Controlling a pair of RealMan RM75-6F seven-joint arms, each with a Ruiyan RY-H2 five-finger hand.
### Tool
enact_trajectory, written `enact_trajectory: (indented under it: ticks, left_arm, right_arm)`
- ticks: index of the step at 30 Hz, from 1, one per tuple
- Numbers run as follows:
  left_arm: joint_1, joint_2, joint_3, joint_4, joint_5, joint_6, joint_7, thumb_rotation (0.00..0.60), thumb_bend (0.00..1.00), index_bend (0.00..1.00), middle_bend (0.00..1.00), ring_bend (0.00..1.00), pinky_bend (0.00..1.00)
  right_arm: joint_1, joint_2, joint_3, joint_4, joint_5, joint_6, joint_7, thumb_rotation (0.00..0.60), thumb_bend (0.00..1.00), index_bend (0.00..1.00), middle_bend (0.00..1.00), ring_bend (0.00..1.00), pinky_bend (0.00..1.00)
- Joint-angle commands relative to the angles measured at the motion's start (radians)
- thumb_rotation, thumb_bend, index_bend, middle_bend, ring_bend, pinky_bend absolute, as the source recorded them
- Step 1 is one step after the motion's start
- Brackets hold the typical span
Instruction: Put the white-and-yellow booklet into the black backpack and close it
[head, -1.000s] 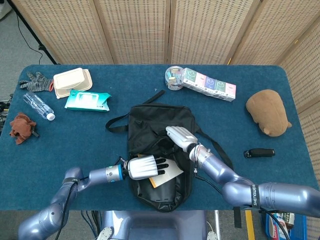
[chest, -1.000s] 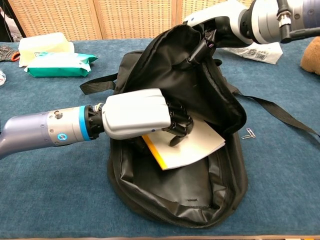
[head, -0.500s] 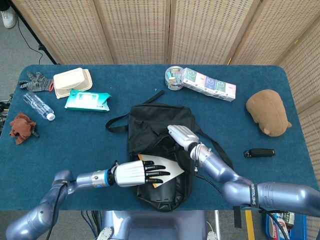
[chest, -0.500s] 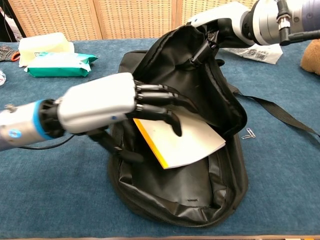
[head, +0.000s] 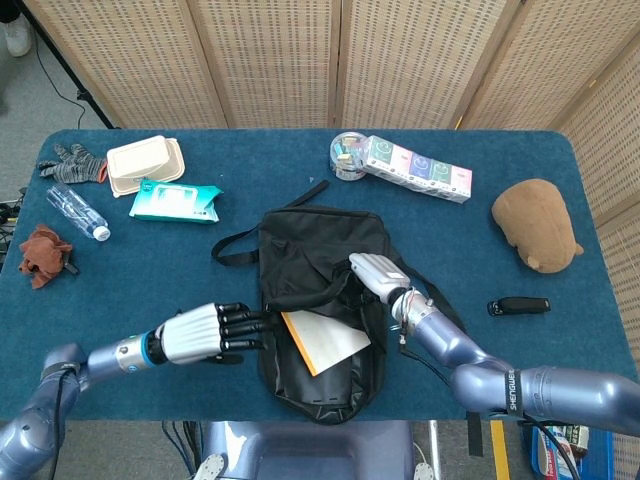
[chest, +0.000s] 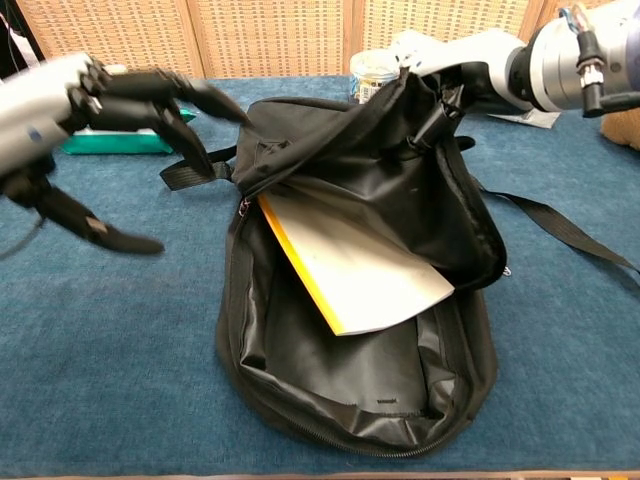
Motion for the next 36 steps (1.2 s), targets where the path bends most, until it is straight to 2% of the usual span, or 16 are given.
enact_trajectory:
  ticks: [1,6,8,12,13,14,15,17,18,21,22,28,36]
  left_arm:
    - [0.026,0.048,-0.045,0.016,-0.059,-0.074,-0.041,0.6,0.0,0.38,0.2,0.21,0.45]
    - [0.056,0.098,-0.101,-0.006,-0.142,-0.215,-0.05,0.6,0.0,0.3,0.1,0.1,0.34]
    - [0.071,0.138,-0.123,-0.044,-0.182,-0.31,-0.033,0.6,0.0,0.26,0.07,0.07,0.3]
    - [0.082,0.205,-0.139,-0.148,-0.209,-0.382,0.002,0.6,0.0,0.22,0.03,0.06,0.27]
    - [0.084,0.215,-0.142,-0.164,-0.213,-0.387,0.008,0.6,0.0,0.22,0.03,0.05,0.27]
    - [0.088,0.229,-0.146,-0.187,-0.218,-0.394,0.018,0.6,0.0,0.22,0.02,0.05,0.27]
    - [0.092,0.242,-0.149,-0.209,-0.222,-0.399,0.028,0.6,0.0,0.21,0.02,0.05,0.27]
    - [0.098,0.26,-0.154,-0.241,-0.226,-0.404,0.042,0.6,0.0,0.21,0.02,0.05,0.27]
    - [0.1,0.266,-0.156,-0.253,-0.227,-0.405,0.046,0.6,0.0,0.21,0.02,0.05,0.27]
    - [0.115,0.294,-0.165,-0.302,-0.235,-0.409,0.06,0.6,0.0,0.21,0.01,0.05,0.27]
    - [0.128,0.305,-0.176,-0.323,-0.251,-0.408,0.05,0.6,0.0,0.2,0.01,0.05,0.27]
    - [0.159,0.359,-0.2,-0.414,-0.28,-0.422,0.051,0.6,0.0,0.16,0.0,0.03,0.25]
    - [0.208,0.452,-0.236,-0.553,-0.33,-0.453,0.071,0.6,0.0,0.12,0.0,0.0,0.22]
  right_arm:
    - [-0.009,-0.004,-0.007,0.003,-0.009,0.0,0.003,0.6,0.67,0.56,0.61,0.55,0.85]
    - [-0.025,-0.015,-0.023,-0.001,-0.036,0.011,-0.004,0.6,0.67,0.56,0.61,0.55,0.85]
    - [-0.036,-0.021,-0.035,-0.023,-0.061,0.024,-0.014,0.6,0.67,0.56,0.61,0.55,0.85]
    - [-0.066,-0.038,-0.045,-0.067,-0.112,0.058,-0.013,0.6,0.65,0.54,0.59,0.52,0.82]
    - [-0.072,-0.042,-0.047,-0.074,-0.122,0.065,-0.013,0.6,0.58,0.51,0.55,0.49,0.78]
    - [-0.079,-0.045,-0.052,-0.088,-0.143,0.067,-0.012,0.6,0.39,0.41,0.44,0.39,0.69]
    - [-0.085,-0.043,-0.058,-0.1,-0.166,0.055,-0.009,0.6,0.19,0.25,0.27,0.24,0.54]
    - [-0.091,-0.033,-0.062,-0.117,-0.192,0.017,0.01,0.6,0.0,0.04,0.05,0.04,0.27]
    - [-0.092,-0.027,-0.061,-0.123,-0.199,0.0,0.02,0.6,0.0,0.0,0.0,0.0,0.16]
    - [-0.097,-0.007,-0.054,-0.134,-0.24,-0.046,0.049,0.6,0.0,0.0,0.0,0.0,0.02]
    - [-0.102,0.005,-0.052,-0.146,-0.262,-0.049,0.052,0.6,0.0,0.0,0.0,0.0,0.0]
    - [-0.144,0.071,-0.056,-0.19,-0.356,-0.05,0.077,0.6,0.0,0.0,0.0,0.0,0.0]
    - [-0.246,0.261,-0.114,-0.26,-0.559,-0.037,0.101,0.6,0.0,0.0,0.0,0.0,0.0]
